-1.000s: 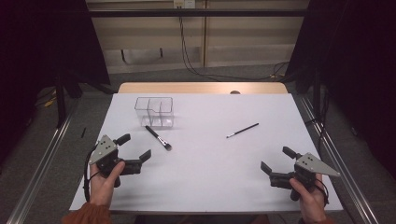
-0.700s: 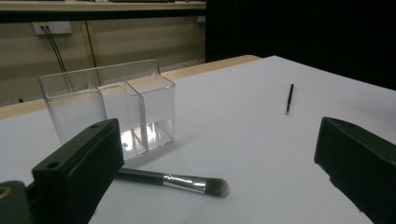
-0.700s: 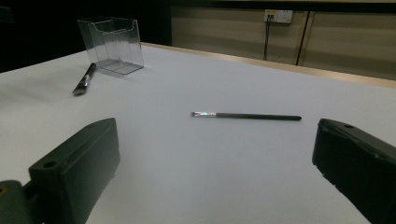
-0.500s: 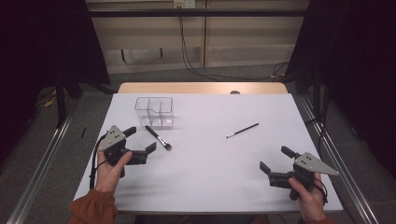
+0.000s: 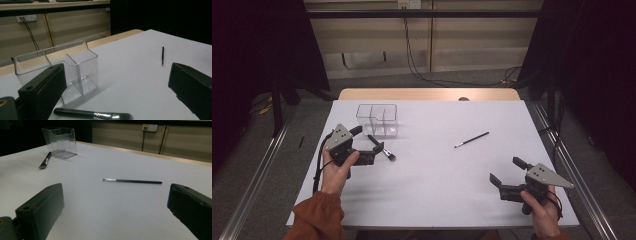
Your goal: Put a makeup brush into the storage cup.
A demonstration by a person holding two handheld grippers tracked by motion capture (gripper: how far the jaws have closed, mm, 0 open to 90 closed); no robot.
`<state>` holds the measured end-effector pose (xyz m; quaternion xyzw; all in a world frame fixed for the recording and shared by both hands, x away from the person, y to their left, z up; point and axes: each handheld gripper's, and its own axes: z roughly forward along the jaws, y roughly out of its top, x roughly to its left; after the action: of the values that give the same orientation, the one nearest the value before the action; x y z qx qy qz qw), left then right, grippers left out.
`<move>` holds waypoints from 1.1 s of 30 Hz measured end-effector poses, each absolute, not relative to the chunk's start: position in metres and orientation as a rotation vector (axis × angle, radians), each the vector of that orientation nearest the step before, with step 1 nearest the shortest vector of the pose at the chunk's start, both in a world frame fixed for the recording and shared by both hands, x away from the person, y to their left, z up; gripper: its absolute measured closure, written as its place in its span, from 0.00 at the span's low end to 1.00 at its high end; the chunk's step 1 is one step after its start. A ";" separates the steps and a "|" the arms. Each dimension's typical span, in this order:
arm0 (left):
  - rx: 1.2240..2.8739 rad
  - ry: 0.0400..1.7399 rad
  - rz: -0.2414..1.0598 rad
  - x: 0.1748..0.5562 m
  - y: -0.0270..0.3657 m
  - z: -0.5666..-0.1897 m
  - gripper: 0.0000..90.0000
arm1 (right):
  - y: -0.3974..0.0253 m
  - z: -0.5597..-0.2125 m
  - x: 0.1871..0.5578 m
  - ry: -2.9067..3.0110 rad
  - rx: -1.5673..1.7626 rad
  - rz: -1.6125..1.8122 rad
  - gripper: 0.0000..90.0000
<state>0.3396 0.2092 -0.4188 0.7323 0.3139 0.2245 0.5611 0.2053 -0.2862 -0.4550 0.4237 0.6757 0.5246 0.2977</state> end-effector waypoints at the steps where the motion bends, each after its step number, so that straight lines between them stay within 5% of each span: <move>1: 1.729 0.738 0.537 0.342 0.208 -0.419 0.02 | -0.286 -0.455 0.205 1.796 1.127 1.400 0.00; 33: 1.909 0.684 0.489 0.378 0.193 -0.406 0.02 | -0.286 -0.455 0.205 1.802 1.129 1.400 0.00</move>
<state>0.3776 0.1933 -0.4064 0.7907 0.2832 0.2024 0.5036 0.2051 -0.2863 -0.4552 0.4240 0.6766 0.5256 0.2935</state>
